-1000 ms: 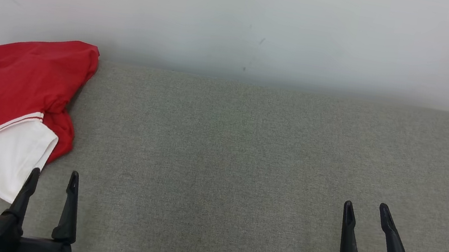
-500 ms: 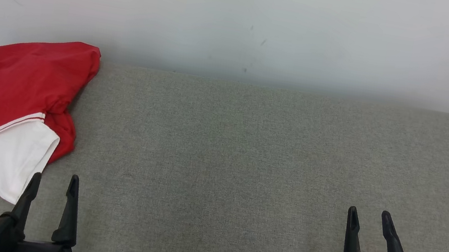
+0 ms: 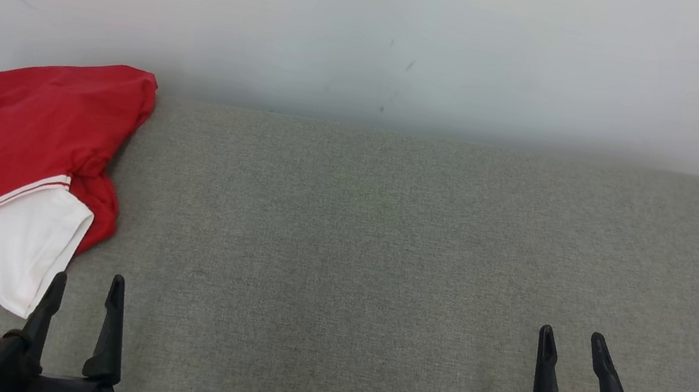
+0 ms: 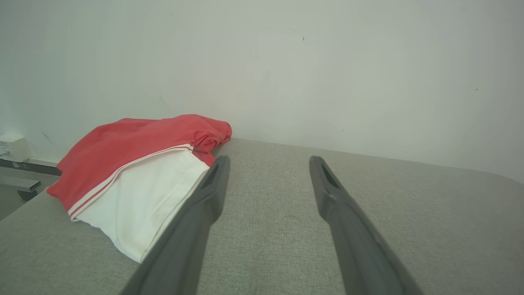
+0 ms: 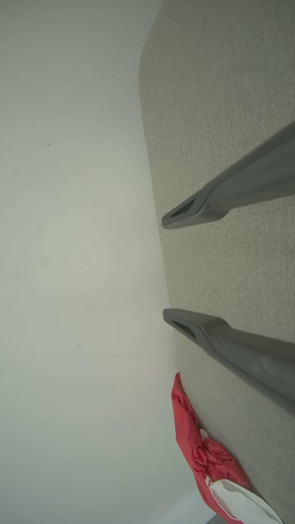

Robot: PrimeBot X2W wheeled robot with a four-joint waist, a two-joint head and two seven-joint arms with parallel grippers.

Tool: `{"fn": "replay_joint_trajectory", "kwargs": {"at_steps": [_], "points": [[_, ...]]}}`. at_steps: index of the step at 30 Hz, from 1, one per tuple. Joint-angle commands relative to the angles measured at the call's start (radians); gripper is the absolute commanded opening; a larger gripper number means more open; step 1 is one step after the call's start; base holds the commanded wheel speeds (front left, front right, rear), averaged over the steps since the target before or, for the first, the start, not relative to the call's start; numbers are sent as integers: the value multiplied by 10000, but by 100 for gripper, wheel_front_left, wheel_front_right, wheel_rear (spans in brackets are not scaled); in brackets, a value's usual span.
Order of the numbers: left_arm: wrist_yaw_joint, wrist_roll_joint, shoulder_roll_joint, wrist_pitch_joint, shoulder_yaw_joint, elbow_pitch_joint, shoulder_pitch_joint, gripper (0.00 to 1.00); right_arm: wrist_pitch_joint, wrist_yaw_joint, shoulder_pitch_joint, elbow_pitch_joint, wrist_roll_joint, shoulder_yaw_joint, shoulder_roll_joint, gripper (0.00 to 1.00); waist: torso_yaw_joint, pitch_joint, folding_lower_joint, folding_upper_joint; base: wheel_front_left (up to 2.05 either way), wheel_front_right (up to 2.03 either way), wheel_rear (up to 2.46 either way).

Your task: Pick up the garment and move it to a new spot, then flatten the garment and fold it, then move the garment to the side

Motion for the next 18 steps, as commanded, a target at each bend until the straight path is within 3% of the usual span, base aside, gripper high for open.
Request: {"fn": "replay_joint_trajectory", "kwargs": {"at_steps": [1, 10, 18], "points": [[-37, -17, 0, -11, -3, 21, -77, 100, -7, -21, 20, 3, 30, 5, -20, 100, 12, -7, 0, 0, 0, 0, 0], [-43, -14, 3, -11, 11, 111, -132, 100, -7, -21, 73, 36, 83, 32, -20, 100, 224, -21, 0, 0, 0, 0, 0], [38, 90, 65, -11, 77, 219, -130, 100, -7, -21, 100, 113, 180, 185, -20, 100, 841, -8, 0, 0, 0, 0, 0]]}}
